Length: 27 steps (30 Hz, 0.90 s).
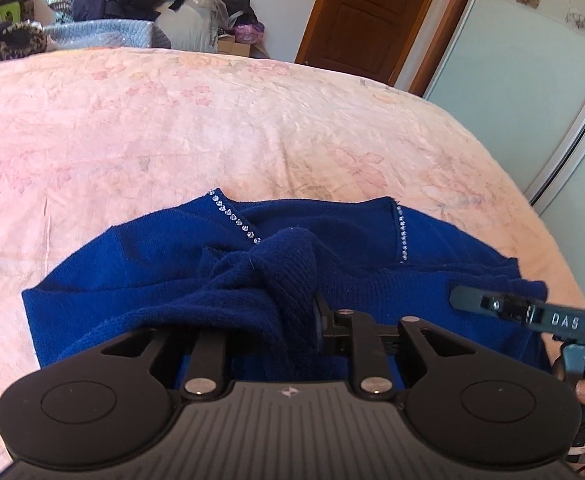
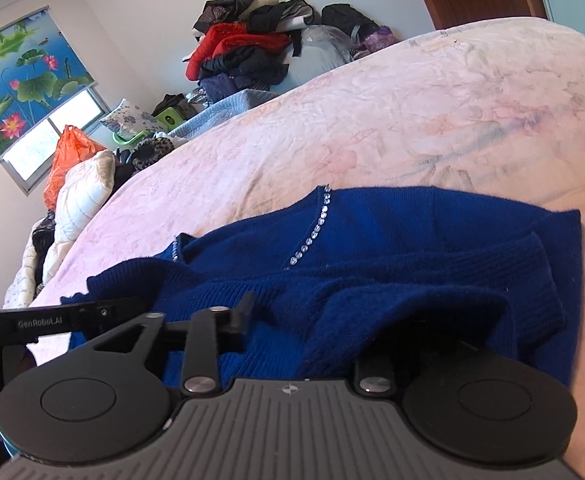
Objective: Fold small clothes
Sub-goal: 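Lower the hem onto the collar and open both tools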
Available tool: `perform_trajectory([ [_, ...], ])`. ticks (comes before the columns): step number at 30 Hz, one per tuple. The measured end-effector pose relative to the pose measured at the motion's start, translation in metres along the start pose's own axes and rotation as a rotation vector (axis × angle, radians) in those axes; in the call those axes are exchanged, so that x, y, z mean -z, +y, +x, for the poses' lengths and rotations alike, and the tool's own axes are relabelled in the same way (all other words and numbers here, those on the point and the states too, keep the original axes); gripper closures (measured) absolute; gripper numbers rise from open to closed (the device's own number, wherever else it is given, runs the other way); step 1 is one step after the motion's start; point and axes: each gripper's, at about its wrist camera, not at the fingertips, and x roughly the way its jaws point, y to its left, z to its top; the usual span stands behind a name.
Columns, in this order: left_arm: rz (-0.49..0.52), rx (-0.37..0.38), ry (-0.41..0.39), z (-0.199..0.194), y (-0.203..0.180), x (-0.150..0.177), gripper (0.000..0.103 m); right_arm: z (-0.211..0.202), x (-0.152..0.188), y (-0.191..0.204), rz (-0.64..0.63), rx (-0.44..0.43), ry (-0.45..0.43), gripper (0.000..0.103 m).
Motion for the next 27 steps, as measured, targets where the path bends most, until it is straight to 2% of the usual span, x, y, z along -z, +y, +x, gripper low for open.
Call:
perform_trajectory([
  [1, -0.025, 0.017, -0.003, -0.002, 0.005, -0.001, 0.067, -0.003, 0.001, -0.001, 0.007, -0.012, 0.008, 0.052],
  [2, -0.053, 0.028, -0.014, -0.005, 0.011, -0.002, 0.051, -0.006, 0.002, -0.001, 0.016, -0.033, 0.018, 0.047],
  [4, -0.118, 0.053, -0.045, -0.011, 0.022, -0.005, 0.034, -0.011, 0.003, -0.003, 0.04, -0.069, 0.028, 0.042],
  [10, -0.242, 0.115, -0.064, -0.016, 0.043, -0.02, 0.034, -0.011, -0.001, -0.005, 0.096, -0.196, 0.108, 0.041],
  [12, -0.26, 0.128, -0.071, -0.014, 0.046, -0.025, 0.034, -0.01, -0.006, -0.006, 0.128, -0.26, 0.137, 0.035],
  [14, -0.285, 0.136, -0.08, -0.012, 0.049, -0.03, 0.034, -0.011, -0.014, -0.011, 0.164, -0.307, 0.107, 0.03],
  [16, -0.356, 0.161, -0.1, -0.01, 0.059, -0.037, 0.034, -0.011, -0.028, -0.02, 0.205, -0.337, 0.054, 0.029],
  [19, -0.53, 0.205, -0.134, -0.005, 0.08, -0.046, 0.034, -0.006, -0.047, -0.046, 0.349, -0.33, -0.062, 0.028],
  [21, -0.599, 0.195, -0.145, -0.003, 0.092, -0.048, 0.034, -0.001, -0.053, -0.066, 0.452, -0.314, -0.123, 0.027],
  [23, -0.615, 0.159, -0.159, -0.004, 0.097, -0.048, 0.034, 0.001, -0.053, -0.076, 0.493, -0.271, -0.16, 0.028],
  [27, -0.561, 0.084, -0.19, -0.014, 0.099, -0.045, 0.034, 0.0, -0.047, -0.073, 0.446, -0.222, -0.161, 0.027],
])
